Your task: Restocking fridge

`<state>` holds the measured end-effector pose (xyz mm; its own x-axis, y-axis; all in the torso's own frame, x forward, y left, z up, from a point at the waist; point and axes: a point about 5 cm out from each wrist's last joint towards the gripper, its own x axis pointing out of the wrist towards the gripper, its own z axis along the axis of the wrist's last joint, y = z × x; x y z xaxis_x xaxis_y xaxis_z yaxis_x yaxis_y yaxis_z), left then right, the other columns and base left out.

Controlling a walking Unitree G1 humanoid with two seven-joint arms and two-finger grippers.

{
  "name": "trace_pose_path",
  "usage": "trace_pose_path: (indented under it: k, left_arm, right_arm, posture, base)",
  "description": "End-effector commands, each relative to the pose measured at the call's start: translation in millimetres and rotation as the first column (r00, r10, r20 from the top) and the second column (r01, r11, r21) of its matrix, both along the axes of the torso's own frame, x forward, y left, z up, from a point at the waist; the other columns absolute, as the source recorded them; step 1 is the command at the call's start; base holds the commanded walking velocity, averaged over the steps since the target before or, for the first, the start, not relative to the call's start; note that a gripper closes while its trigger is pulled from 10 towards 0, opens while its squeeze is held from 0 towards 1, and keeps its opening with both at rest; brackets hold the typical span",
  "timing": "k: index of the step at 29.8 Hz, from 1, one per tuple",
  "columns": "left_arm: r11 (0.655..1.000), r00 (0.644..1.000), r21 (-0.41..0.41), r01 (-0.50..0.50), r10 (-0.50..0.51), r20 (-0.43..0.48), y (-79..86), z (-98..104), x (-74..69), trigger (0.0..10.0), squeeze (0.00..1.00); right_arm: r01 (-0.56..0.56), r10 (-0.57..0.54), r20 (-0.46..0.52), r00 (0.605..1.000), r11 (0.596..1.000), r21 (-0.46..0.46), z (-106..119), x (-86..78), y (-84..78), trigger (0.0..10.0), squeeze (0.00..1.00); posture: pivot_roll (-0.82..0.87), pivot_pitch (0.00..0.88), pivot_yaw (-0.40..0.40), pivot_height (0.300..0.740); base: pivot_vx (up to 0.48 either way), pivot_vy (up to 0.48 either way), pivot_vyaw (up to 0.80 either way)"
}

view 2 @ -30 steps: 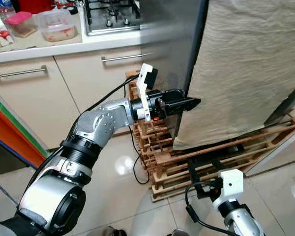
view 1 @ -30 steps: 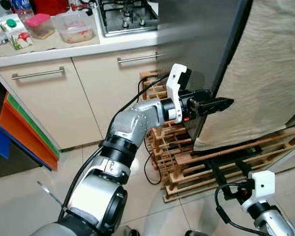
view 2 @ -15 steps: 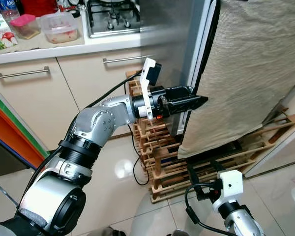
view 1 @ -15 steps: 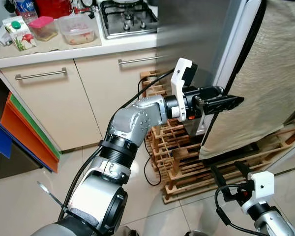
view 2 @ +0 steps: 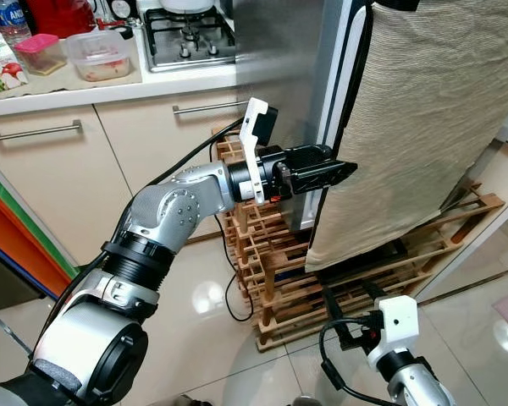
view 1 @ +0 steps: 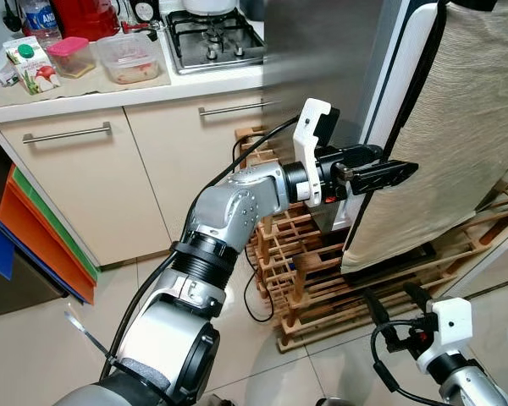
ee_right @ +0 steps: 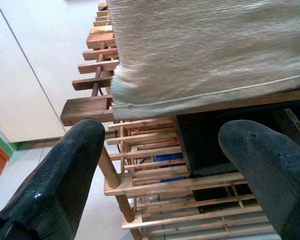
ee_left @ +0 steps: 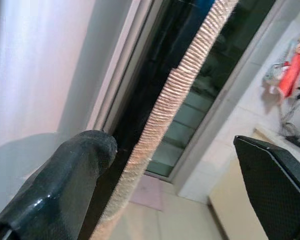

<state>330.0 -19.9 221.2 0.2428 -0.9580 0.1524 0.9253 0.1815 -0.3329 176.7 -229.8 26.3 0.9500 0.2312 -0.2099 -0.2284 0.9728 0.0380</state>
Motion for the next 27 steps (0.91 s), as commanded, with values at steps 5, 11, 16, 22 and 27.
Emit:
trace_pose_path:
  k: [5, 11, 16, 22, 27]
  left_arm:
    - [0.974, 0.973, 0.058, -0.221, 0.216, 0.084, 7.8, -11.6, 11.8, 10.0, 0.0]
    - [0.96, 0.96, 0.085, -0.266, 0.257, 0.11, 14.2, -25.0, 7.3, 10.0, 0.0]
    - [0.966, 0.964, 0.067, -0.25, 0.242, 0.114, 11.9, -24.9, 2.6, 10.0, 0.0]
    - [0.909, 0.892, 0.071, -0.41, 0.384, 0.239, 35.5, -19.5, 7.5, 10.0, 0.0]
    - [0.867, 0.845, 0.091, -0.49, 0.446, 0.296, 58.4, -27.0, 1.9, 10.0, 0.0]
  right_arm:
    - [0.035, -0.035, 0.045, 0.998, 0.999, -0.007, 6.3, 1.2, -1.7, 10.0, 0.0]
    - [0.035, -0.035, 0.036, 0.999, 0.999, 0.001, 6.1, 1.0, -2.1, 10.0, 0.0]
    - [0.031, -0.031, 0.035, 0.999, 1.0, 0.003, 6.2, 2.7, -2.7, 10.0, 0.0]
    - [0.038, -0.038, 0.04, 0.998, 0.999, 0.0, 6.2, 3.2, -2.2, 10.0, 0.0]
    - [0.041, -0.041, 0.039, 0.998, 0.999, 0.002, 5.4, 2.2, -1.1, 10.0, 0.0]
  posture:
    - [-0.18, 0.046, 0.059, 0.74]
    - [-0.16, 0.049, 0.053, 0.74]
    - [-0.15, 0.046, 0.05, 0.74]
    - [-0.16, 0.045, 0.057, 0.74]
    - [-0.14, 0.044, 0.06, 0.74]
  base:
    - [0.0, 0.0, 0.0]
    - [0.0, 0.0, 0.0]
    - [0.0, 0.0, 0.0]
    - [0.0, 0.0, 0.0]
    - [0.0, 0.0, 0.0]
